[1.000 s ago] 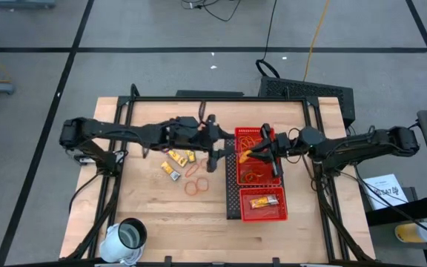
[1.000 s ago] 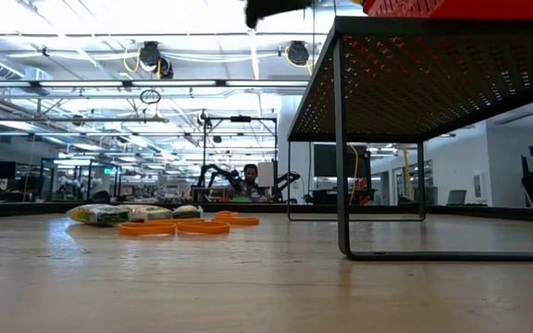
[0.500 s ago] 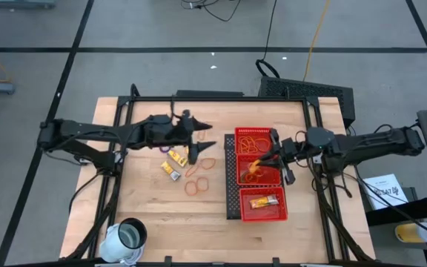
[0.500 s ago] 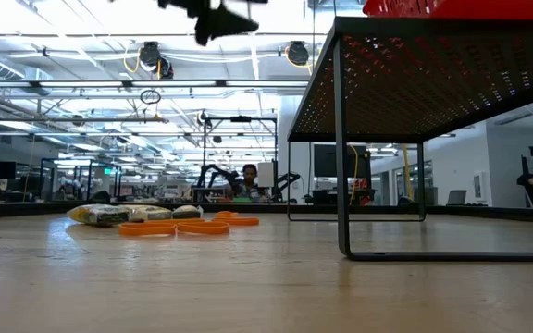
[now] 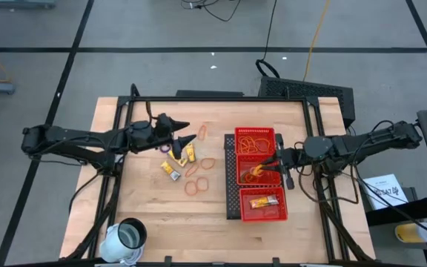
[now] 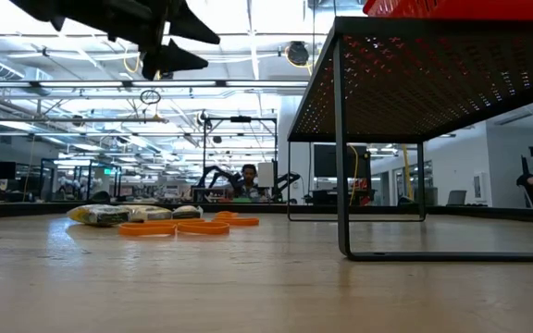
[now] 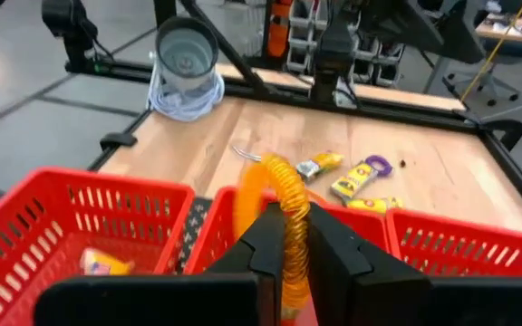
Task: Pick & Place Office Desk Supplies
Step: Put the yellow spring keychain into the middle red bin on the shelf, then put the purple spring keychain into the middle red bin on the shelf
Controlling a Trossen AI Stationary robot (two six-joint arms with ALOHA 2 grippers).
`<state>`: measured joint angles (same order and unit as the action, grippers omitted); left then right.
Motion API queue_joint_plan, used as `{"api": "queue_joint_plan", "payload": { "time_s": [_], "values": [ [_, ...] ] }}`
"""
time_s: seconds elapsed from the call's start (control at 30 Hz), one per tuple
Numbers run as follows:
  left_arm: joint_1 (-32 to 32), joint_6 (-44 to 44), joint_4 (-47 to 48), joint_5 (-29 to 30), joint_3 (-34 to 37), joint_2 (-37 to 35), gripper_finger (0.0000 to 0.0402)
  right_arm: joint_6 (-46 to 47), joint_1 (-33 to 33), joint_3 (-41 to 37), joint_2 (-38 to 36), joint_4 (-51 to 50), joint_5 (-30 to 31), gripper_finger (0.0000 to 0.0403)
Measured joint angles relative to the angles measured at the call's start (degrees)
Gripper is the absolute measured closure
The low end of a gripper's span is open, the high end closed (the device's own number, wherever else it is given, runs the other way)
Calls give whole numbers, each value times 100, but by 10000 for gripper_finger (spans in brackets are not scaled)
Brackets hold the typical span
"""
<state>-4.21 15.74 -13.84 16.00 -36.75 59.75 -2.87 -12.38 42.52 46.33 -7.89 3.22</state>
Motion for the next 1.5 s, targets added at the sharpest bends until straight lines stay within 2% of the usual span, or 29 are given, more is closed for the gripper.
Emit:
{"api": "queue_joint_plan", "payload": {
  "time_s": [0.2,0.53,0.9,1.07,1.23,1.4,1.5],
  "values": [
    [4,95,45,-7,19,144,105,-1,0,2,-9,33,1,360],
    [-2,54,0,46,20,168,105,0,0,0,-9,29,-3,359],
    [0,54,48,47,20,170,105,63,2,-2,-9,25,-2,252],
    [0,76,291,61,20,169,105,63,2,-4,-9,23,-3,224],
    [0,306,880,68,6,-49,105,65,2,-4,-9,23,-2,222],
    [0,978,2129,82,11,-58,105,-14,2,-4,-9,21,-4,230],
    [0,1625,3001,331,12,49,105,-136,2,-4,-9,23,-2,233]
  ]
}}
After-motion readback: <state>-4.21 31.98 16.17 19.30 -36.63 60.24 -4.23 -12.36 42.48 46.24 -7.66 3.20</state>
